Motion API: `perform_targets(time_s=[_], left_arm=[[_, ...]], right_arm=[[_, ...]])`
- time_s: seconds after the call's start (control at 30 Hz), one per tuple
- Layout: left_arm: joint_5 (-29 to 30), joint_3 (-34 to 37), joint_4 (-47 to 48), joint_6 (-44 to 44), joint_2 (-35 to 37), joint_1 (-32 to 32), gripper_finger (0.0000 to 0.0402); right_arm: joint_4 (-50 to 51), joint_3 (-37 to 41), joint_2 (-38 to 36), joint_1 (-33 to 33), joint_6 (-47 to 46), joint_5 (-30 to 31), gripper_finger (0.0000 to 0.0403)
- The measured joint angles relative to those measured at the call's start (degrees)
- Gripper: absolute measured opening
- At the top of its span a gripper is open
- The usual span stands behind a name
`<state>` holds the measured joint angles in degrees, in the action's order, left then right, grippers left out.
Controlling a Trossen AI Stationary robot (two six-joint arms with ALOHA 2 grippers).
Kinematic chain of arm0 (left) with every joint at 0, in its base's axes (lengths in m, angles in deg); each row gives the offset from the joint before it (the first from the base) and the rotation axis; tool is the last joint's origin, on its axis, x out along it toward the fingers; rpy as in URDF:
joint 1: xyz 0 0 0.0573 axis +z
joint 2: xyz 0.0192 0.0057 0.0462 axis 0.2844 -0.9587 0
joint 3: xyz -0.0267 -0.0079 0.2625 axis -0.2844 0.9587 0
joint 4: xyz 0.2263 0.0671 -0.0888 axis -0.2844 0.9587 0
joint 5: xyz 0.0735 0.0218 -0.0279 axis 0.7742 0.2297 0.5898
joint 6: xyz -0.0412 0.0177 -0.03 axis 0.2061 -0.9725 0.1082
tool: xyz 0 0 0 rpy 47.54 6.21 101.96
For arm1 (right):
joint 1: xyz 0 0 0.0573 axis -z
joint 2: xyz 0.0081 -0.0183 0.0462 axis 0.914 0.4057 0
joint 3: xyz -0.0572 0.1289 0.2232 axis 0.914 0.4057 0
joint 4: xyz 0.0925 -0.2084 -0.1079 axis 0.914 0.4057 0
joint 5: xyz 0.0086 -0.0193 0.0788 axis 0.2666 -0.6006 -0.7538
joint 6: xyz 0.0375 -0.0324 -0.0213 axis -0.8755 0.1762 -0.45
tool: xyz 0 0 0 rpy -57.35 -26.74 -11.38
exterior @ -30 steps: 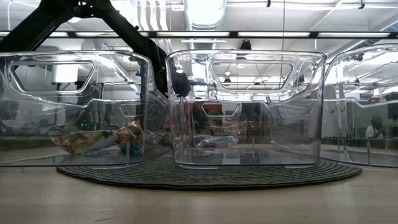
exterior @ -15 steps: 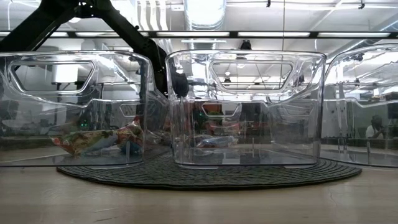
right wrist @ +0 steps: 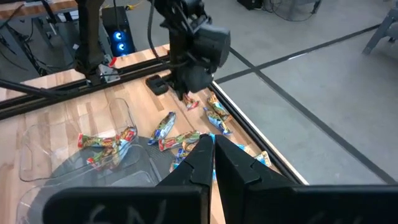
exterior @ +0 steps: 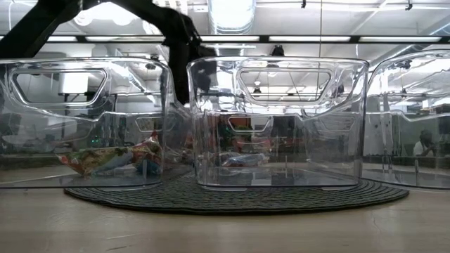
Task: Pick and place Granola Bars by type
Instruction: Put the red granola bar into the left transparent bin
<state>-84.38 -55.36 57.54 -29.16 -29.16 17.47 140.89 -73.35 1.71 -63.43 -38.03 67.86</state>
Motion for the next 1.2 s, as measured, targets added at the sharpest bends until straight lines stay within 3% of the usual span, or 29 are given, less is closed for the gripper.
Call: perform_targets(time_s=[0.23,0.37,0.57,0.9,1.2], left_arm=[[-12.6,-11.3,7.4,6.3,0.1,-4.1,0.0021],[-12.8,-17.7,13.2,6.0,0.3,-8.7,0.0021],[-13.3,-21.3,12.9,7.9,3.9,-17.4,0.0021],[-12.2,-16.6,13.1,16.8,11.6,-29.4,0.0021],[-10.7,-1.1,8.7,23.3,16.7,-33.6,0.0021]], right_arm=[[0.0,0.0,0.0,0.0,0.2,0.0,0.0008],[0.0,0.0,0.0,0.0,0.2,-0.1,0.0008],[0.0,0.0,0.0,0.0,0.2,-0.1,0.0008],[-0.1,0.0,0.0,0.0,0.2,-0.3,0.0008],[-0.1,0.0,0.0,0.0,0.2,-0.4,0.0008]])
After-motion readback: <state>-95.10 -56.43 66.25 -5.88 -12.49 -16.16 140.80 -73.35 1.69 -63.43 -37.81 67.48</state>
